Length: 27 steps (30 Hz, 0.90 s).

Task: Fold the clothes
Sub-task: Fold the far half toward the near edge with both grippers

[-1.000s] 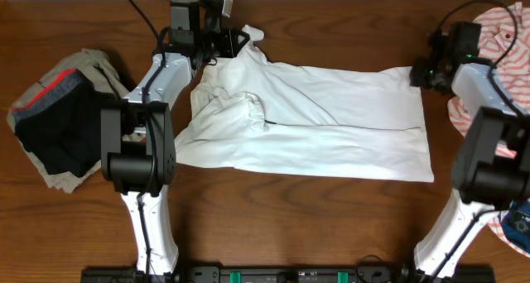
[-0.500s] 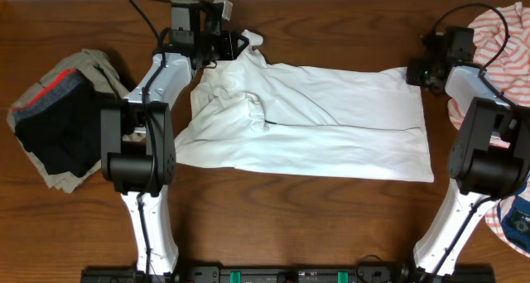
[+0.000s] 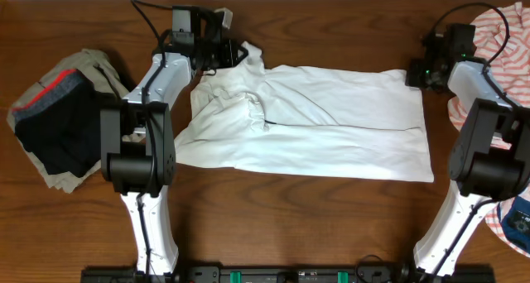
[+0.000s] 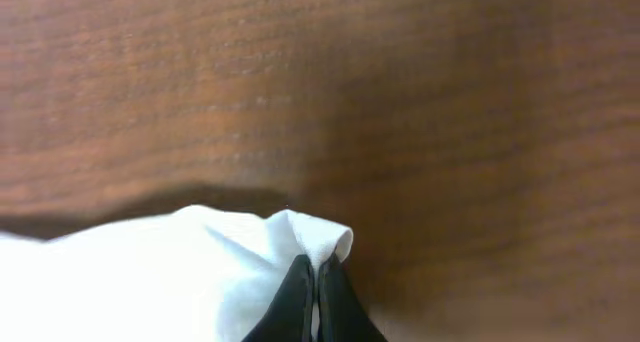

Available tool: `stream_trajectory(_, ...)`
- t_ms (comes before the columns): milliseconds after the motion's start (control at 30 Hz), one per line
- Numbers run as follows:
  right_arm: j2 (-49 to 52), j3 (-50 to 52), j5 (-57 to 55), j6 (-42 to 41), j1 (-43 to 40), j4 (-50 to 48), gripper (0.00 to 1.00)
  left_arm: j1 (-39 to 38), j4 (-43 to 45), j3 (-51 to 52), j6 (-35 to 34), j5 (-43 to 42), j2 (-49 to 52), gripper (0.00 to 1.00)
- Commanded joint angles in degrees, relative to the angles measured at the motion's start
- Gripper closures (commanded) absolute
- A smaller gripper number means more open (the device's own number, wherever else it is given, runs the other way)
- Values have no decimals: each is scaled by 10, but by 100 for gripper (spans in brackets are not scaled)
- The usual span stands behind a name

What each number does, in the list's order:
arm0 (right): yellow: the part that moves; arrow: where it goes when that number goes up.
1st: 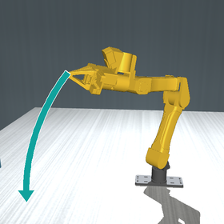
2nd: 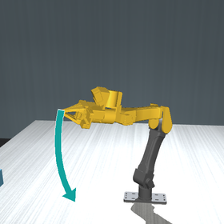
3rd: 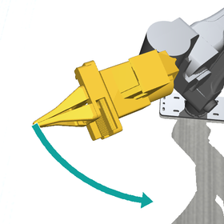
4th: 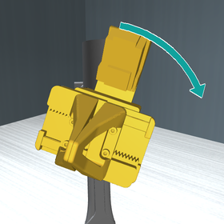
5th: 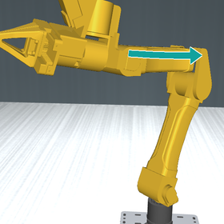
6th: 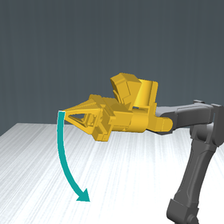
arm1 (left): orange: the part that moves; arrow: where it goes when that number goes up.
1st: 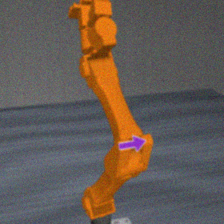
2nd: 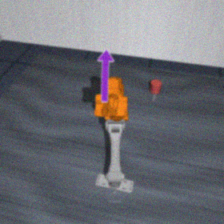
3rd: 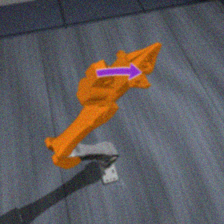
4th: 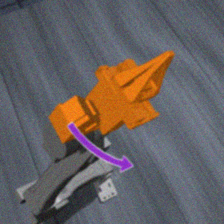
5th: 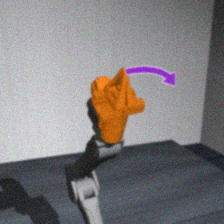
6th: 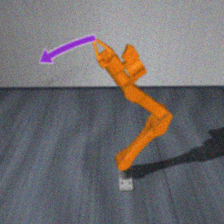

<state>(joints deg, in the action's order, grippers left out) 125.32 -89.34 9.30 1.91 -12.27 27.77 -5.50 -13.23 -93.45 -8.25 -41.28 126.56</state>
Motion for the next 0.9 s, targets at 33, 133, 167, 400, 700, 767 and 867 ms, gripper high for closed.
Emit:
stream_trajectory(33, -80, -29, -5, -6, -5, 41, 99, 3, -29, -2, 12, 4, -63, 94)
stream_trajectory(133, -115, -29, -5, -9, -8, 90, 99, 10, -54, -2, 12, 4, -94, 94)
stream_trajectory(167, -126, -29, -5, -12, -9, 107, 99, 12, -66, -2, 12, 4, -104, 94)
stream_trajectory(400, -175, -29, -5, -12, -11, 227, 99, 16, -201, -2, 12, 6, -143, 94)
stream_trajectory(700, -178, -27, -94, -12, -17, 377, 99, 16, -381, -2, 57, 73, -143, 94)
stream_trajectory(767, -178, -27, -129, -12, -21, 393, 99, 16, -406, -2, 63, 85, -143, 94)
stream_trajectory(867, -177, -27, -153, -12, -28, 400, 99, 16, -430, -2, 63, 90, -143, 94)
